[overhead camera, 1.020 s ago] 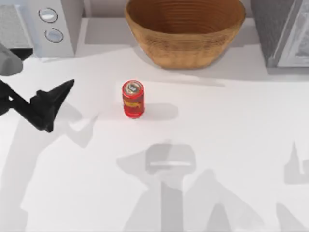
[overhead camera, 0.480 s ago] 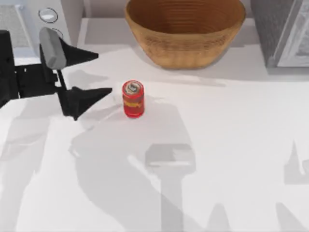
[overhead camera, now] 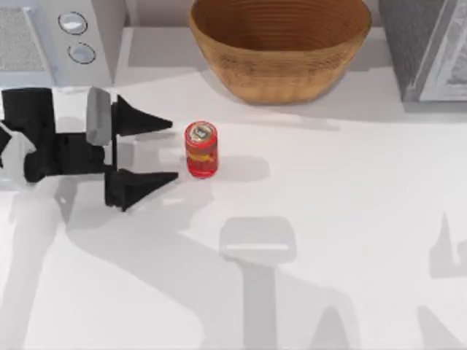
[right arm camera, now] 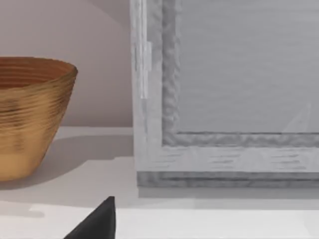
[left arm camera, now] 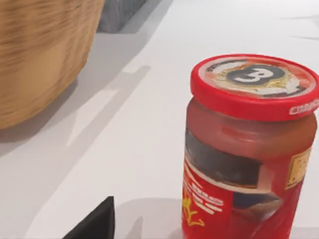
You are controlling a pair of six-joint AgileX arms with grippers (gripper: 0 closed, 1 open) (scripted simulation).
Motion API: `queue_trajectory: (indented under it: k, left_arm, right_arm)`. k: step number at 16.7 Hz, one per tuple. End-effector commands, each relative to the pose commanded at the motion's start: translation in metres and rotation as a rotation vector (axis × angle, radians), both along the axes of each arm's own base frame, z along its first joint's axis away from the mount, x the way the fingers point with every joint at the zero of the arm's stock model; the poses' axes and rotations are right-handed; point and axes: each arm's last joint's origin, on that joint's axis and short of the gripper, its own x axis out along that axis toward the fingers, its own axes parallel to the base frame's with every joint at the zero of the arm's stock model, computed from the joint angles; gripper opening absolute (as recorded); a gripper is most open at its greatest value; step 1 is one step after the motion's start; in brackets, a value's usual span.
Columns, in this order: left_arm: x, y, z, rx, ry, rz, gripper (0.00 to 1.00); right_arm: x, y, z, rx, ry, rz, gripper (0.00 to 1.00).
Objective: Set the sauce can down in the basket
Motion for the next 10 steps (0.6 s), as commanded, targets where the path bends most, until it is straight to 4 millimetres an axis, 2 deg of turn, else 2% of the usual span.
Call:
queue_trajectory:
  k: [7, 10]
  left_arm:
    - [-0.0003, 0.0012, -0.0025, -0.002, 0.005, 0.001, 1.0]
    - [0.0041, -0.0082, -0.0033, -0.003, 0.0, -0.005, 1.0]
  right_arm:
    - [0.0, 0.0, 0.0, 0.0, 0.0, 0.0, 1.0]
    - [0.0, 0.0, 0.0, 0.0, 0.0, 0.0, 1.0]
